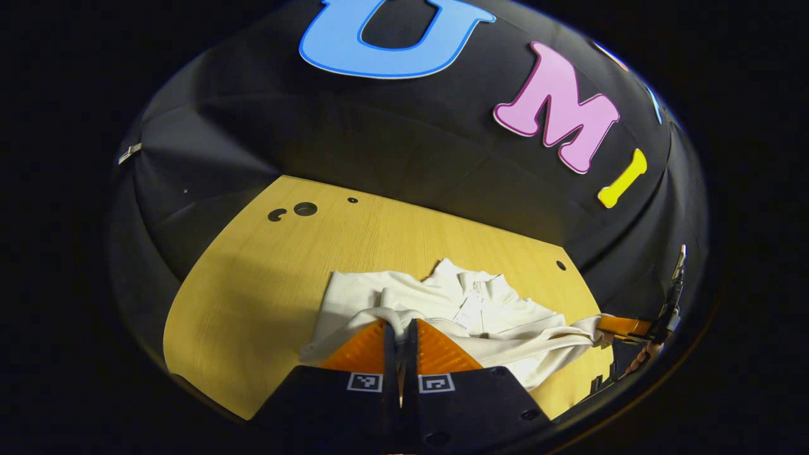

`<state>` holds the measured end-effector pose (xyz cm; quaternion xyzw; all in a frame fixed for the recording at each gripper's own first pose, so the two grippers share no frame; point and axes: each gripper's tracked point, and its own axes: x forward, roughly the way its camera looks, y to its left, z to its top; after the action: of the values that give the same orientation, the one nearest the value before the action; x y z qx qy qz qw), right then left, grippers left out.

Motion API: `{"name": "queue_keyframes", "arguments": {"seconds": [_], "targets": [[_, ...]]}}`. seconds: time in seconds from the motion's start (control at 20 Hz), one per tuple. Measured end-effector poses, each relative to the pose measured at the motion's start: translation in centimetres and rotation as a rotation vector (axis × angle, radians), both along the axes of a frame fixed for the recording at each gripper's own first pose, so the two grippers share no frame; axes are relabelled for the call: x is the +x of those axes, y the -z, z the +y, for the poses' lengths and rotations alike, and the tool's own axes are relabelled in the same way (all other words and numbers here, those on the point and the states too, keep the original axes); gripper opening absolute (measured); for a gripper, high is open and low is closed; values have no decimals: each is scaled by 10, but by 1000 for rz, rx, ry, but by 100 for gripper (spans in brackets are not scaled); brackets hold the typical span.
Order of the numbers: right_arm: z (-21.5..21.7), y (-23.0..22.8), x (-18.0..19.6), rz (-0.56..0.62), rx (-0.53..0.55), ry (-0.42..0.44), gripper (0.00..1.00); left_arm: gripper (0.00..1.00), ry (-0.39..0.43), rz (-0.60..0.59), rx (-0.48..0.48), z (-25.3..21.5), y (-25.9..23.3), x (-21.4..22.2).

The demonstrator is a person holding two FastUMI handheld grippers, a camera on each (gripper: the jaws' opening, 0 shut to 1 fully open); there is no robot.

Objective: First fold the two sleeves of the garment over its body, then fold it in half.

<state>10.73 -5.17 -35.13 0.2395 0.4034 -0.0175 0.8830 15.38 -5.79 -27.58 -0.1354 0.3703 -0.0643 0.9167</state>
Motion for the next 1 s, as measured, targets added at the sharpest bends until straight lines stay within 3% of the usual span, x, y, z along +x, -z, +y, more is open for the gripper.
{"name": "queue_keyframes", "arguments": {"seconds": [0.4,0.7,1.0], "targets": [[3,63,29,79,-63,-56,9,6,5,101,126,-9,68,45],[9,107,29,165,-97,-115,11,6,21,197,173,-14,111,49],[13,128,30,203,-112,-122,18,6,37,198,212,-16,123,51]]}}
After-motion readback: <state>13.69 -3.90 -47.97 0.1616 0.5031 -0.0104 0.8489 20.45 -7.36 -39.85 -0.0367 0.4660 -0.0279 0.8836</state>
